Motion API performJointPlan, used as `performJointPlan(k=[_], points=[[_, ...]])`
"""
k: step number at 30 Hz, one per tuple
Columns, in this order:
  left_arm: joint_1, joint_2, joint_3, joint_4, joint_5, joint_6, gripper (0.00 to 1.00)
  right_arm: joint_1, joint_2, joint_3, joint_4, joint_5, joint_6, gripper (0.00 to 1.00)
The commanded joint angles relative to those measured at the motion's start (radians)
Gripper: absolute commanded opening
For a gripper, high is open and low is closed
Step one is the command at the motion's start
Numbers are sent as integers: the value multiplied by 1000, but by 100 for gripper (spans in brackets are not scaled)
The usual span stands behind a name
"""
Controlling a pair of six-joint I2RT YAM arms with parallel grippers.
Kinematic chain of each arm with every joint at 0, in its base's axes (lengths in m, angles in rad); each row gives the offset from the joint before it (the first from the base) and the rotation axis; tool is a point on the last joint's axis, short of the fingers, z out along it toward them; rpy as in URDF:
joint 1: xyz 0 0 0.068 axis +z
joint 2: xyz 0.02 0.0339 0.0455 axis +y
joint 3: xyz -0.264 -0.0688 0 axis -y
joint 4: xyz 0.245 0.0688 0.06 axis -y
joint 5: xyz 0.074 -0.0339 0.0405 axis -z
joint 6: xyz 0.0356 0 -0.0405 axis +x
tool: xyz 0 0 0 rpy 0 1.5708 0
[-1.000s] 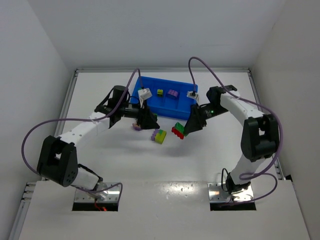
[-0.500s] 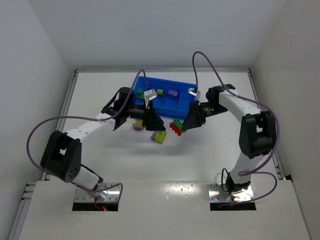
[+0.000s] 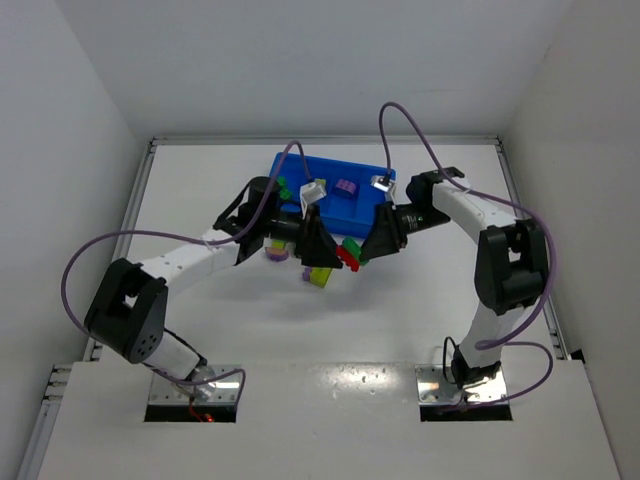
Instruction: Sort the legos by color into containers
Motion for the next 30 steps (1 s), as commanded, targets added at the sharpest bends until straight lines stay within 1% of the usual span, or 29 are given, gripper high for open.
performJointPlan(k=[1,6,7,10,11,14,17,19,20,24,28,30], points=[[-12,13,7,96,33,-49,73,20,3,40,-51,-83,-43,16],[-12,33,16,131,33,-82,73,29,3,40,-51,-83,-43,16],[-12,33,16,143,33,-92,72,38,3,40,-51,-83,-43,16],[-12,43,16,156,33,-102,64,38,3,40,-51,-83,-43,16],[-12,52,16,156,33,-102,56,38,3,40,-51,-83,-43,16],[-12,52,16,165,42,-102,43,38,3,31,-51,-83,-43,16],[-21,43,-2,165,42,-102,24,29,3,22,-42,-93,-52,16],[-21,32,-12,137,42,-74,19,18,3,21,-42,-93,-52,16],[-21,21,-12,81,33,-27,15,6,-7,21,-42,-93,-61,16],[-21,-16,-53,-31,24,85,12,-35,-20,0,-51,-83,-71,16],[-21,-58,-102,-65,-7,133,12,-98,-49,-20,-51,-71,-71,16],[-21,-74,-111,-96,-16,168,12,-108,-60,-29,-51,-30,-71,16]])
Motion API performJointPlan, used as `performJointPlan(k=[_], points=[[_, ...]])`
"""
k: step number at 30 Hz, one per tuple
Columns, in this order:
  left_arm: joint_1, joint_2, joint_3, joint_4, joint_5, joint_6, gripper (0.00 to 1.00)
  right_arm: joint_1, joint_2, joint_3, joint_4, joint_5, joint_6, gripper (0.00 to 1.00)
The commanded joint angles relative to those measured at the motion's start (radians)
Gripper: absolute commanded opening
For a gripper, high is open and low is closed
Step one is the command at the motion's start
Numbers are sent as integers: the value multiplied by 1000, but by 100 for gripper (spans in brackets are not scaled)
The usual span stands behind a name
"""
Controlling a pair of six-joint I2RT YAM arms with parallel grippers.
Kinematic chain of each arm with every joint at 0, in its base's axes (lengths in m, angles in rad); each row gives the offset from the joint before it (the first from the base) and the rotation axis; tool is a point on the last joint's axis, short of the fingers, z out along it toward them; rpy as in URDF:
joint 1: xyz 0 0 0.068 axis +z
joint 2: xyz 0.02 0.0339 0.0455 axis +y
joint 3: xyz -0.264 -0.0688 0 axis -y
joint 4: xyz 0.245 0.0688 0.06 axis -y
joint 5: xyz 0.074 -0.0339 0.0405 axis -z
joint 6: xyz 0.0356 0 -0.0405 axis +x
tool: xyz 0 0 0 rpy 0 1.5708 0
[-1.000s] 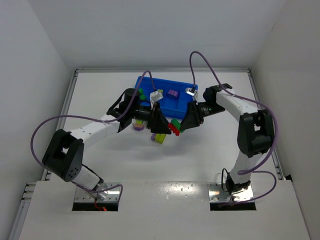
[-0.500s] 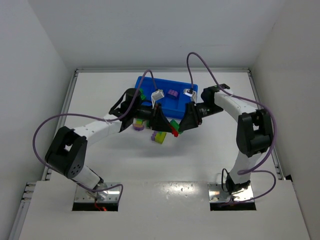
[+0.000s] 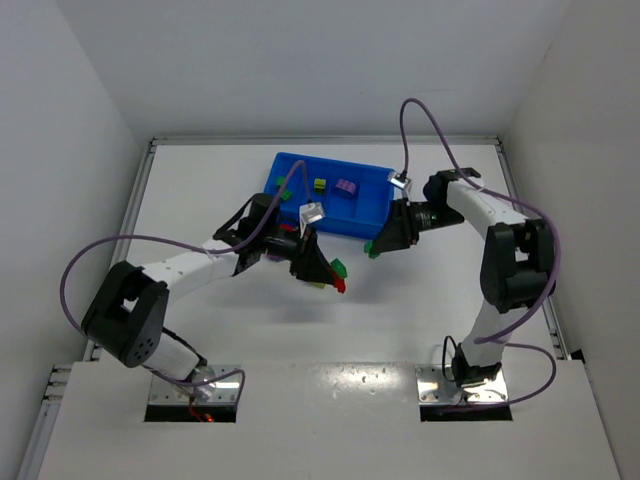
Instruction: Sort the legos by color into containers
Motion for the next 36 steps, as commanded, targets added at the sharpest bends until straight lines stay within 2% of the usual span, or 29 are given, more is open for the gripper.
performJointPlan(k=[1,5,7,9,10,11,12,13,14,15,16,17,18,21,29,36], points=[[-9,-63,-10,-49,-16,106,12,-33,-74,-9,-51,-17,-55,16],[-9,-144,-10,-103,-80,166,12,-65,-74,21,-8,75,-69,16],[0,-168,0,-167,-141,224,12,-78,-65,90,49,104,35,14],[28,-196,23,-224,-187,267,12,-78,-65,122,298,186,231,13],[42,-196,23,-235,-224,267,12,-78,-106,104,439,309,502,13],[57,-210,23,-246,-240,279,12,-50,-140,77,733,394,618,12],[88,-210,32,-258,-256,279,12,-32,-175,45,864,466,701,12],[103,-220,32,-269,-270,291,12,-17,-198,23,944,567,787,12],[123,-234,32,-282,-281,292,12,0,-176,50,984,601,804,12],[143,-234,32,-283,-281,282,12,32,-131,102,962,624,813,12],[183,-251,32,-283,-281,267,12,57,-25,279,919,635,839,12],[203,-269,32,-283,-281,267,12,57,24,281,919,652,867,12],[223,-282,32,-283,-281,253,12,77,60,350,942,664,895,12],[304,-331,20,-270,-271,226,12,141,145,409,1059,738,970,12],[473,-374,1,-238,-231,147,12,281,406,650,1132,847,1024,12],[556,-363,1,-247,-165,138,13,376,568,807,1161,925,1019,12]])
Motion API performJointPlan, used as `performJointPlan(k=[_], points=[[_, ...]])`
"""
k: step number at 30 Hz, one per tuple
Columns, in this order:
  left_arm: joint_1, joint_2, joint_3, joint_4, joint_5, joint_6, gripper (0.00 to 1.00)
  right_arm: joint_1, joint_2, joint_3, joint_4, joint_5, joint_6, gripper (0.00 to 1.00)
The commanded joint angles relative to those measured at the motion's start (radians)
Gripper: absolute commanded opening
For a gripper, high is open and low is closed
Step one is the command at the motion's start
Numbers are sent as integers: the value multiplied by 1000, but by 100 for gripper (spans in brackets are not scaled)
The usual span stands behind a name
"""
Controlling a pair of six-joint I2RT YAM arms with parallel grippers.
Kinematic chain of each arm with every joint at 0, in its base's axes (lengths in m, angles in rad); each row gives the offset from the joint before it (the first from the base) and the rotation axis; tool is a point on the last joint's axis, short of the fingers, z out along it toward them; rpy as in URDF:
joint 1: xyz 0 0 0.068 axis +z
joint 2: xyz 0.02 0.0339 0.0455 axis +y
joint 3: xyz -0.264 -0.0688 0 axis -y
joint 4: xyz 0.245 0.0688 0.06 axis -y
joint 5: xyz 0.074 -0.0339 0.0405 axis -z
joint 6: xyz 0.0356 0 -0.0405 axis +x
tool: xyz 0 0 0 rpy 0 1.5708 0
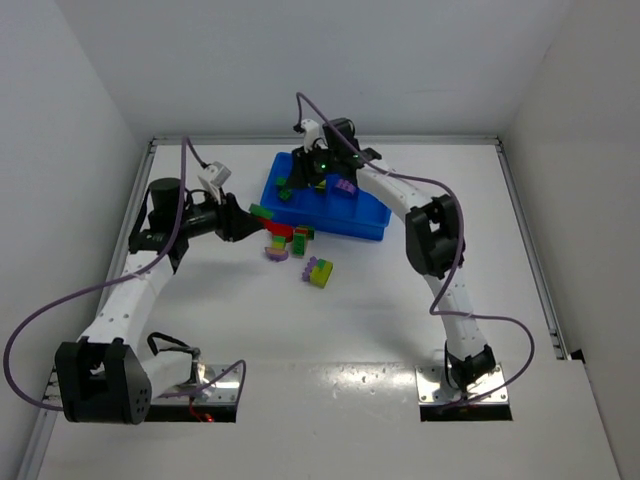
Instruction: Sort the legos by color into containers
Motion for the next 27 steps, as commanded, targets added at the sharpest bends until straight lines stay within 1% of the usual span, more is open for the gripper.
performJointPlan(k=[1,3,6,8,10,12,13,15,16,19,23,26,27], points=[[34,-13,5,34,68,-21,13,40,36,76,87,63,28,12],[46,-2,14,34,77,-31,13,52,62,102,87,101,28,12],[46,-2,14,34,77,-31,14,53,94,102,110,144,28,15],[46,-2,14,34,77,-31,14,62,105,102,110,169,10,15],[46,-2,14,34,77,-31,14,62,105,102,110,178,-3,17],[46,7,14,34,77,-21,14,62,114,102,110,178,-15,22],[46,7,14,34,77,-21,14,72,114,102,110,178,-24,32],[46,7,14,34,88,-21,15,73,114,102,110,169,-24,40],[46,7,5,34,88,-21,15,73,114,102,110,158,-24,47],[46,7,-4,34,88,-21,15,82,101,81,110,149,-35,58],[46,7,-5,34,88,-21,16,82,44,68,110,103,-26,64],[46,7,-5,34,88,-21,16,82,-28,39,87,73,-16,64],[46,7,-5,34,88,-21,16,64,-86,10,78,33,-6,64]])
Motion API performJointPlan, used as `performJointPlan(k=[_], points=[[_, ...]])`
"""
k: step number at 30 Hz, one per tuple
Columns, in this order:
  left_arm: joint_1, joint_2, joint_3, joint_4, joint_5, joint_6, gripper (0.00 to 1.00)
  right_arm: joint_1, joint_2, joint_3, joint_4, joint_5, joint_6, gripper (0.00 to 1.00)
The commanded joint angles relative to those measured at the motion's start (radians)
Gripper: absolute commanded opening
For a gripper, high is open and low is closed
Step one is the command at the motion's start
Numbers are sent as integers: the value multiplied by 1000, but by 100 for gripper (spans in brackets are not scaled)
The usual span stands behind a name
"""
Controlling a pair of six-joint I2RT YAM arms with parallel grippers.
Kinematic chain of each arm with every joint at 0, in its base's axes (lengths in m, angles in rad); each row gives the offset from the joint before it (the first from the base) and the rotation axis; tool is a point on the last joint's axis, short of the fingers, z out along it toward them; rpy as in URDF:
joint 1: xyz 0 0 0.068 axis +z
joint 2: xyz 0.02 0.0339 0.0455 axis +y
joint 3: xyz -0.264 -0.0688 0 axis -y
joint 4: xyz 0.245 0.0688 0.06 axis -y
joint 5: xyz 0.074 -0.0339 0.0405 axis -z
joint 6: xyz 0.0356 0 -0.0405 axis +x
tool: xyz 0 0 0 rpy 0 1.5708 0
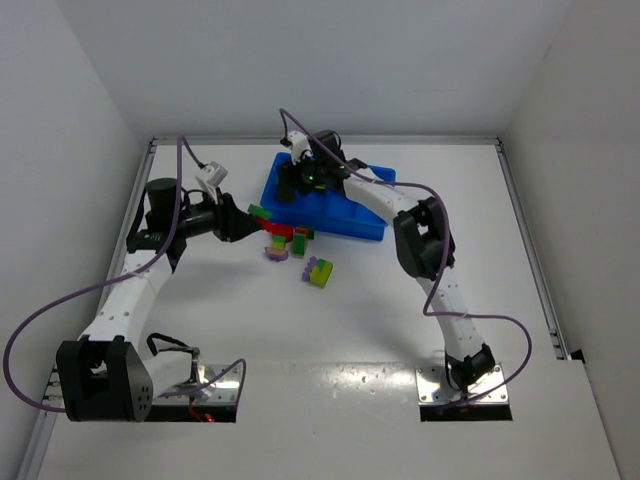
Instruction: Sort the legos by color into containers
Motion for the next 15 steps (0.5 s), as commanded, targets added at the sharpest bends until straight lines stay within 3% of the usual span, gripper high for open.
performJointPlan(k=[1,5,9,12,15], points=[[8,-10,-3,35,27,-4,16,-12,-218,-48,17,-106,17,64],[8,-10,-14,47,38,-4,16,-98,-412,-213,-52,-296,-26,64],[8,39,-14,47,115,8,17,-193,-577,-350,-185,-614,-170,66],[-35,69,-5,47,115,18,17,-225,-719,-503,-158,-649,-138,67],[-82,91,5,47,84,27,17,-201,-818,-639,-84,-558,-98,67]])
